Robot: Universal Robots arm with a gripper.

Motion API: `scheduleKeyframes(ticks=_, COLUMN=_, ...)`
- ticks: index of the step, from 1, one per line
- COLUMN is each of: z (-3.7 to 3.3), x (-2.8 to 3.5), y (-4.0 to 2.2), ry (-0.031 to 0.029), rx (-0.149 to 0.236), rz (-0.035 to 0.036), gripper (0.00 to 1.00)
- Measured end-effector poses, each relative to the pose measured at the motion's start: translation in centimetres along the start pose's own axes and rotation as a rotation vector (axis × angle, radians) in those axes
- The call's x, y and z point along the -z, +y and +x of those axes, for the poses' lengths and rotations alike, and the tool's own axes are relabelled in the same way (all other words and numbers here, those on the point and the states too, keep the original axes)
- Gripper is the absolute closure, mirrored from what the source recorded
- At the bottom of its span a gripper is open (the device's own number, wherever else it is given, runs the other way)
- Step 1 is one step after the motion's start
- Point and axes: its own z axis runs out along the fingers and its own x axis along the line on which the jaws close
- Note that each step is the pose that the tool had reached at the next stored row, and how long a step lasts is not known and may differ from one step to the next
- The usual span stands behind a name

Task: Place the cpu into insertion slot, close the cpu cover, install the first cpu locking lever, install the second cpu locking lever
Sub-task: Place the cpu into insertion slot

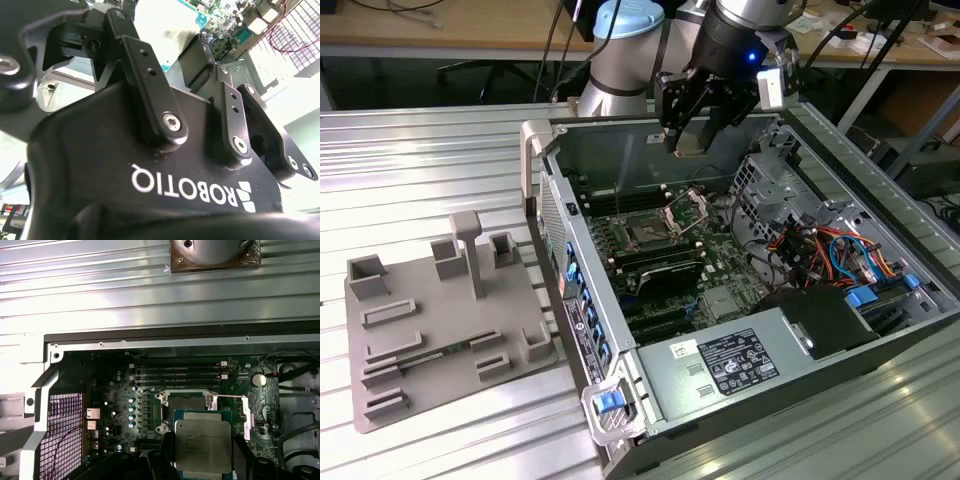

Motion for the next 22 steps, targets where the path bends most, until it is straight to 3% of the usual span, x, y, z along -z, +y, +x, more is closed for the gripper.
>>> scheduleKeyframes(ticks=22, z=-0.01, x=-0.61, y=-0.06, ry=0.0000, rx=0.000, rz=0.0001, gripper=0.45)
